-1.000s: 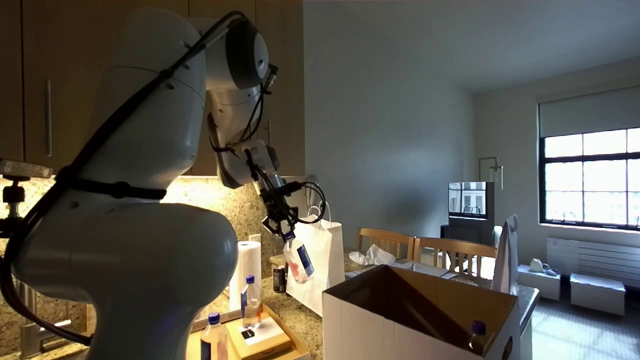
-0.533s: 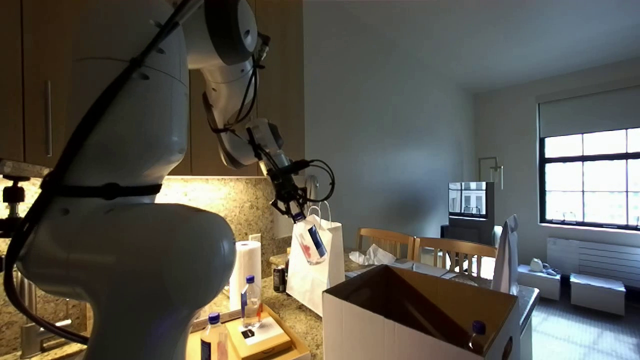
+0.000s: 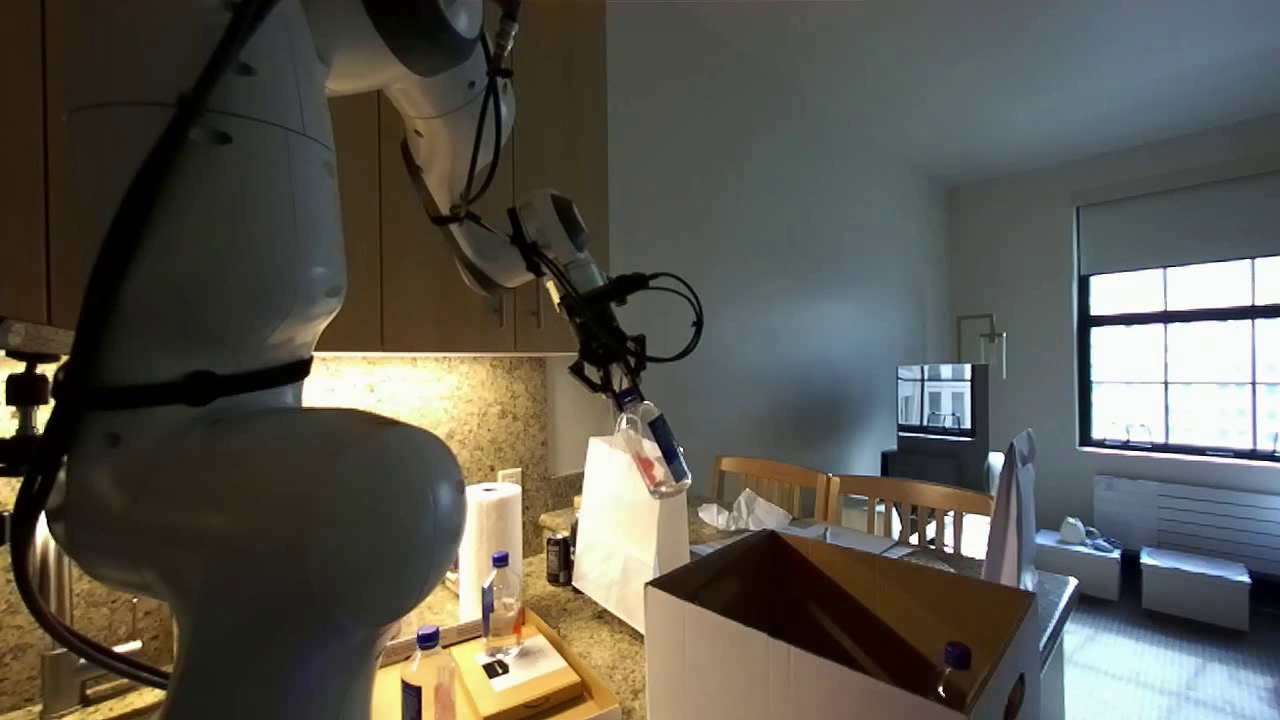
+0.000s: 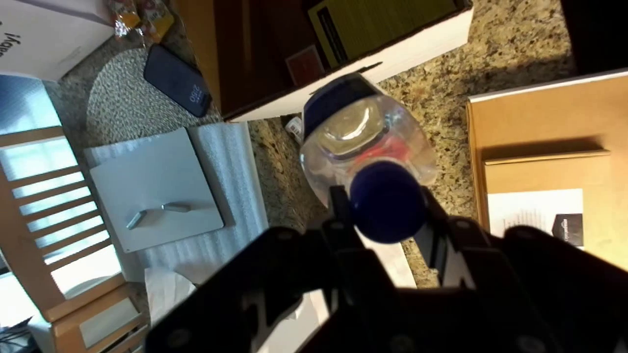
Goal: Place four empty water bottles inside the white storage box on the right
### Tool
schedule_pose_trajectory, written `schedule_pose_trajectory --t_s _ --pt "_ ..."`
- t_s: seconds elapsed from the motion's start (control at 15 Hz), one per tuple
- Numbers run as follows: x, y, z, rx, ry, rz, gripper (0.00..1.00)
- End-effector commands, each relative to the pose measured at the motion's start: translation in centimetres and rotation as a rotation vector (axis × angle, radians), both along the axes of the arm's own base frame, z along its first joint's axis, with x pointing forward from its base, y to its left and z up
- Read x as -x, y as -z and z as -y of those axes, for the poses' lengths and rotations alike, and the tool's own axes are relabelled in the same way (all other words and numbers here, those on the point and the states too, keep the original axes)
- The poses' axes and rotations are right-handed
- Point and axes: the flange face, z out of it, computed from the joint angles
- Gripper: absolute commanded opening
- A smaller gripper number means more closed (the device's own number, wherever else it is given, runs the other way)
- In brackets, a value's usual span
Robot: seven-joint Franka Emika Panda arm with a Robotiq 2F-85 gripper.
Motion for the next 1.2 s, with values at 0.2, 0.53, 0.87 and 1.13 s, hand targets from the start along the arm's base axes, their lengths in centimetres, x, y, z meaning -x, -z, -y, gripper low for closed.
schedule_pose_trajectory --t_s 0.2,0.53,0.87,1.13 --pt "0.6 -2.9 9.5 -0.059 0.030 0.012 0.14" --pt "-1.6 -3.2 17.4 -0.175 0.059 -0.036 0.14" --pt "-5.9 -0.8 23.6 -0.156 0.067 -0.107 0.14" --pt "-9.9 1.2 27.6 -0.173 -0.012 -0.149 0.14"
